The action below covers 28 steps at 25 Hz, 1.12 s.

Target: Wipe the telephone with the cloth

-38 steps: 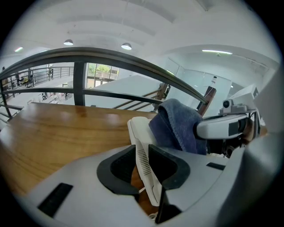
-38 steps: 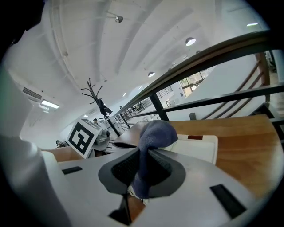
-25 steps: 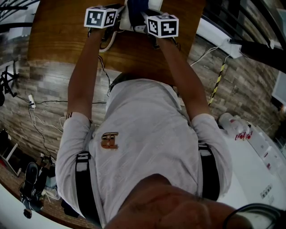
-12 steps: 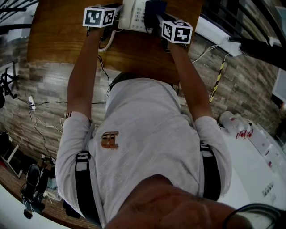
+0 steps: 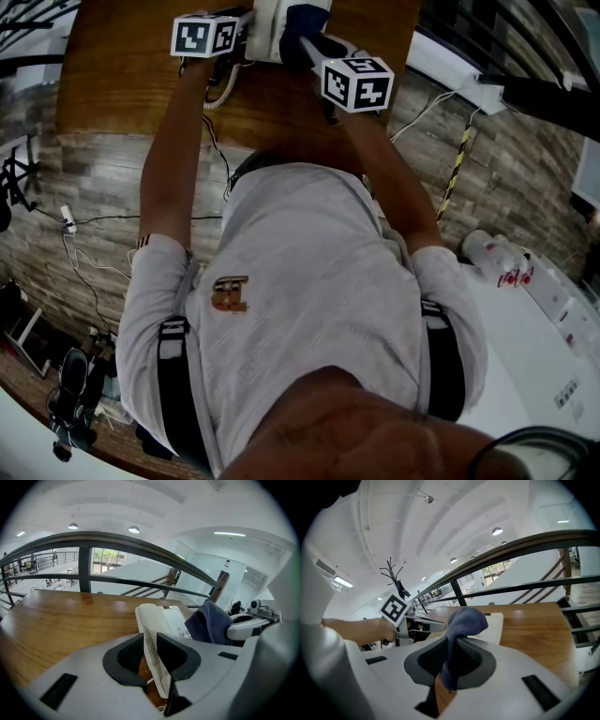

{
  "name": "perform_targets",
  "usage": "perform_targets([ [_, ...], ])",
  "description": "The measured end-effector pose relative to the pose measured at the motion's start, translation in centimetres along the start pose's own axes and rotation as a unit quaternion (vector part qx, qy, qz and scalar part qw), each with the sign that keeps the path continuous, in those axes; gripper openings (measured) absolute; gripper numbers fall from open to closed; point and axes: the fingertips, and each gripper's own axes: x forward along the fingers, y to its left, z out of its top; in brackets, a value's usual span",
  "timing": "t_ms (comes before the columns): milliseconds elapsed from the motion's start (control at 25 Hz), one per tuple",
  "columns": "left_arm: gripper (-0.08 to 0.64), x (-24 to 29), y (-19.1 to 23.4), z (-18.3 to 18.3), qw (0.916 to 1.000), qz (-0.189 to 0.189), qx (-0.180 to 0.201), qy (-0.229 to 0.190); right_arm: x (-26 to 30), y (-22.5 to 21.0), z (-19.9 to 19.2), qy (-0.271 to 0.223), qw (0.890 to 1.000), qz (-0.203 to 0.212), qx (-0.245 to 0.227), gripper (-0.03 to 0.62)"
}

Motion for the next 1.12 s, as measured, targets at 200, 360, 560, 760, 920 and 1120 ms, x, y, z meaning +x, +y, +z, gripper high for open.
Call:
perform_targets([
  [200, 0.089, 0.1, -0.1, -0.1, 1.0000, 0.000, 0.001, 0.002, 1.9, 3.5, -1.1, 0.007, 0.999, 0.043, 0.024, 0.060],
  [360, 0.089, 0.1, -0.2, -0.1, 1.0000, -0.001, 0.001, 0.001, 3.6, 4.6, -2.6, 0.025, 0.999, 0.043, 0.014, 0.060],
  [560, 0.089, 0.4, -0.5, -0.1, 1.0000, -0.002, 0.000, 0.001, 4.9, 4.4, -4.3, 0.039, 0.999, 0.029, 0.008, 0.060],
  [760, 0.089, 0.6, -0.8, 0.0, 1.0000, -0.002, 0.001, -0.001, 4.7, 2.3, -5.3, 0.052, 0.999, 0.001, -0.004, 0.060],
  [920, 0.089, 0.2, -0.4, -0.1, 1.0000, -0.003, -0.001, -0.002, 4.0, 0.8, -5.8, 0.058, 0.998, -0.023, -0.008, 0.060],
  [1120, 0.089, 0.6, -0.6, -0.1, 1.0000, -0.004, -0.001, -0.002, 2.3, -2.2, -6.8, 0.065, 0.997, -0.048, 0.004, 0.060],
])
